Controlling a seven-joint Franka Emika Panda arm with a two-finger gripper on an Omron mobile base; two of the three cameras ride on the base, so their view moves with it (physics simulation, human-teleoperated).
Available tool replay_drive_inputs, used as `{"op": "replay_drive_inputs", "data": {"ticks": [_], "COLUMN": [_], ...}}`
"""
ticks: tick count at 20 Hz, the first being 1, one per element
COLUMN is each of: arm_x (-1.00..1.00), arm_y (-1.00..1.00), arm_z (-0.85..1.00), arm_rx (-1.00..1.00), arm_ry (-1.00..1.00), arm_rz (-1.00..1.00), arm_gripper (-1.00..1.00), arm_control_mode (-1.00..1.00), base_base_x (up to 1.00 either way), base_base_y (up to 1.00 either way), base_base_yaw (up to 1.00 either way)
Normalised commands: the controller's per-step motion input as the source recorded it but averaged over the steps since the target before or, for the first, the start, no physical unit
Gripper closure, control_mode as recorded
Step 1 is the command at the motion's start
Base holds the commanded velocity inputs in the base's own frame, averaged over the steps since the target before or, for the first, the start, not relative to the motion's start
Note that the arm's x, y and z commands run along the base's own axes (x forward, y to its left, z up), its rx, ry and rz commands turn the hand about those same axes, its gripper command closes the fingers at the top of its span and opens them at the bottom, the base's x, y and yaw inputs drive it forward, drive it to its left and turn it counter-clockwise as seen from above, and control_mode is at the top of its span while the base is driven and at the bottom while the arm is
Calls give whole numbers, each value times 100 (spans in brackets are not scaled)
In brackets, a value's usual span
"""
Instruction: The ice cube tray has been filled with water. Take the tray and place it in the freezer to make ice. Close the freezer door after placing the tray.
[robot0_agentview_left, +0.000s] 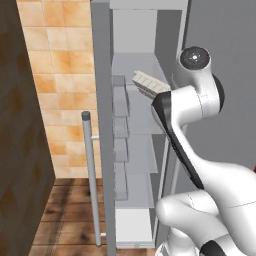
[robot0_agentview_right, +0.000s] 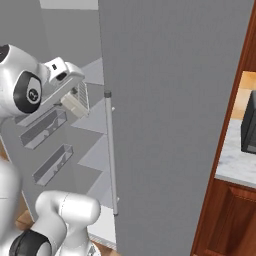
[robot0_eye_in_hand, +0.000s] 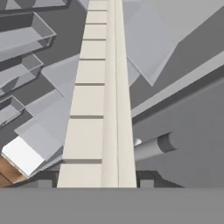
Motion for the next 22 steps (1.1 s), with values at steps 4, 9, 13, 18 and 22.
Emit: {"op": "replay_drive_inputs", "data": {"ticks": [4,9,13,18,22], "arm_x": [23,30,31,28,30], "arm_y": [0,0,0,0,1], "arm_z": [0,0,0,0,0], "arm_rx": [6,1,0,0,0], "arm_ry": [2,1,1,3,1], "arm_rz": [0,-1,-2,-2,-2], "arm_gripper": [100,100,100,100,100], "arm_control_mode": [-100,-100,-100,-100,-100], "base_base_x": [0,0,0,0,0], "base_base_y": [0,0,0,0,0], "base_base_yaw": [0,0,0,0,0]}}
